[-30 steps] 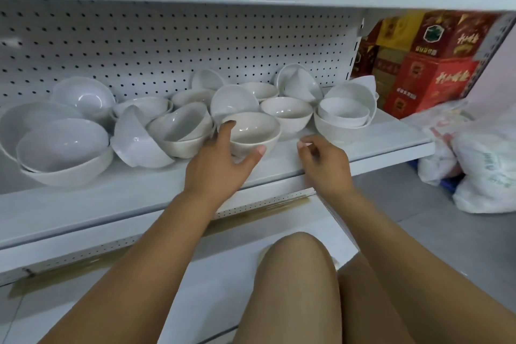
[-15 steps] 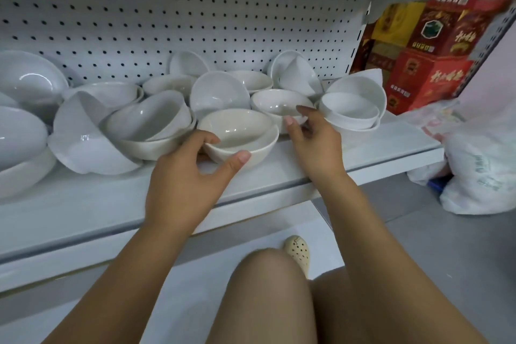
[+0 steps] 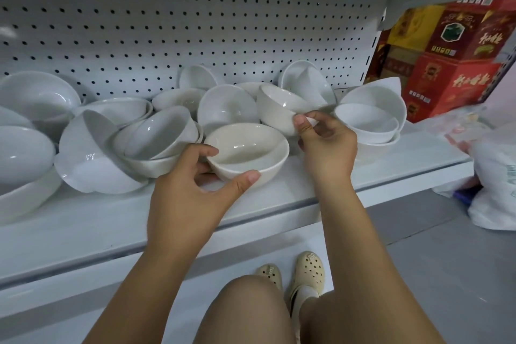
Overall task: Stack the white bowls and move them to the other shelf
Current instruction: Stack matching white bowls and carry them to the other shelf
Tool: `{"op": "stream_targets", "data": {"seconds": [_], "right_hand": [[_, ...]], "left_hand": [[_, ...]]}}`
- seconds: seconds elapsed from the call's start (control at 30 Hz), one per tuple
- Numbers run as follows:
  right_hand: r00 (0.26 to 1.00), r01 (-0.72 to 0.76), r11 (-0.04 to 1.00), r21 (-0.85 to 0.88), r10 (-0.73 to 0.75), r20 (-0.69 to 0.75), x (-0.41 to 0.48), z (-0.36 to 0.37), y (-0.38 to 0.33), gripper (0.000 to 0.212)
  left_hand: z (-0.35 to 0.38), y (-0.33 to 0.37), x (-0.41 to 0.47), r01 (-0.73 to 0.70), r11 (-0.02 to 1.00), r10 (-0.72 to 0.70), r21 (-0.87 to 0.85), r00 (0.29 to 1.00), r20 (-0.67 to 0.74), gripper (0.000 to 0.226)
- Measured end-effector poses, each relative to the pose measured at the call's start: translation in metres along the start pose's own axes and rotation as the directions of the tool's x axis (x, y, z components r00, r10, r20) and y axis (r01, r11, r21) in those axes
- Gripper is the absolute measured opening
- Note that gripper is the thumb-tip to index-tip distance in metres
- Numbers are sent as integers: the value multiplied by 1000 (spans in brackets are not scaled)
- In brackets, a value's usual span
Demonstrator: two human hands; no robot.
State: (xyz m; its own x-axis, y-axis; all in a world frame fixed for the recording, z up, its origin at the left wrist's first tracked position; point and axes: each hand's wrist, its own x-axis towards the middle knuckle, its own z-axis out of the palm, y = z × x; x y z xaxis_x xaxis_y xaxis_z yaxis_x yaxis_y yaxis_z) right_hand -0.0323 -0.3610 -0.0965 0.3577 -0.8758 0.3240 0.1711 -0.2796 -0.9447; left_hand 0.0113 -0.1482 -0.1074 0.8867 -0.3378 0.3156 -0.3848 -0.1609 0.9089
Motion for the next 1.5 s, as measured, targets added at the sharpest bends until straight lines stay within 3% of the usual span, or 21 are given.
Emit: {"op": "stream_targets", "data": {"seconds": [0.17,0.37,0.47,0.53,0.87,1.13,1.33,1.5], "right_hand": [[998,61,990,131,-63,17,-12,2,-21,8],[980,111,976,189,-139,142,-33,-10,-37,9],[971,88,977,195,-128,201,-45,-14,-38,10],[967,82,980,184,-123,224,-50,-14,-38,10],[932,102,990,97,-129,339,-61,-22,-32,14],[903,268,959,-95,-216,373,-67,-25,-25,14],[911,224,968,-111,-167,378,-64,-31,-20,22],[900,156,988,-22,-133,415,-62,-37,-19,27]], "left_hand": [[-1,1,1,2,1000,-2,-4,1000,-3,72],[-1,2,4,-16,999,16,30,1000,-6,87],[-1,5,3,-32,999,31,14,999,15,74],[-1,5,2,-49,999,49,13,998,27,66],[-2,-1,4,-87,996,85,31,994,69,78],[-3,-3,3,-73,996,69,53,995,74,71],[-4,3,1,-71,997,68,29,994,91,63],[-5,1,1,-69,997,64,37,991,121,67]]}}
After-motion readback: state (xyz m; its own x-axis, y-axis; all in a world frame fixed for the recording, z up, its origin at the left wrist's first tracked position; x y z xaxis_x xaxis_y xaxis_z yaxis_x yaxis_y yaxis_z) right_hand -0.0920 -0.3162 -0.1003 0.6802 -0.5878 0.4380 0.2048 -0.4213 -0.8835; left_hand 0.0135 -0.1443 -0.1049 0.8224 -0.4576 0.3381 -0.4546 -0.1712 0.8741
